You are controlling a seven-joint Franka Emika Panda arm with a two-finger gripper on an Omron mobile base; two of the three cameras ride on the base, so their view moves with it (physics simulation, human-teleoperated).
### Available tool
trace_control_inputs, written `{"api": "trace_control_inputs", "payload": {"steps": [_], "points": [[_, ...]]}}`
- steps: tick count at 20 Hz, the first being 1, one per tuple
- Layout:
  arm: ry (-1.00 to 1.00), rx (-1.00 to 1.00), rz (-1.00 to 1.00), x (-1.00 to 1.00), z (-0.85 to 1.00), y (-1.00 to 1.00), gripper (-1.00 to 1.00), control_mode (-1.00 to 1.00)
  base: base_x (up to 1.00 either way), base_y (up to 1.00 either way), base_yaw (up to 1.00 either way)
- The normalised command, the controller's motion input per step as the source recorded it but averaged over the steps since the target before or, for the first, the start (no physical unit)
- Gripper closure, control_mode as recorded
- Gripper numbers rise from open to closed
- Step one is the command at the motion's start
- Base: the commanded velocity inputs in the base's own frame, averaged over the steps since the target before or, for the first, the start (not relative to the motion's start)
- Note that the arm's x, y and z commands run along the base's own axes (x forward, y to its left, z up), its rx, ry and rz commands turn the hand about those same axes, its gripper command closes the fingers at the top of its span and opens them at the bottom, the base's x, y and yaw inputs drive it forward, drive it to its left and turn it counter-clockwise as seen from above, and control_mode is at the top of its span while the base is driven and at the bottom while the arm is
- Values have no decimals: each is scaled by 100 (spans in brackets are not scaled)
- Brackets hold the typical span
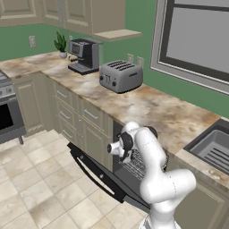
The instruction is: Open the dishwasher door and pull out the top rack.
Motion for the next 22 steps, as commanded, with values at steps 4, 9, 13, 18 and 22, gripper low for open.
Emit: {"api": "trace_control_inputs", "payload": {"steps": [4,9,13,18,22], "points": [[14,21,0,0,-43,0,-100,-100,0,0,0],[13,22,0,-10,-56,4,-100,-100,0,0,0],[7,14,0,-33,-76,28,-100,-100,0,0,0],[0,4,0,-54,-86,46,-100,-100,0,0,0],[0,1,0,-64,-88,60,-100,-100,0,0,0]]}}
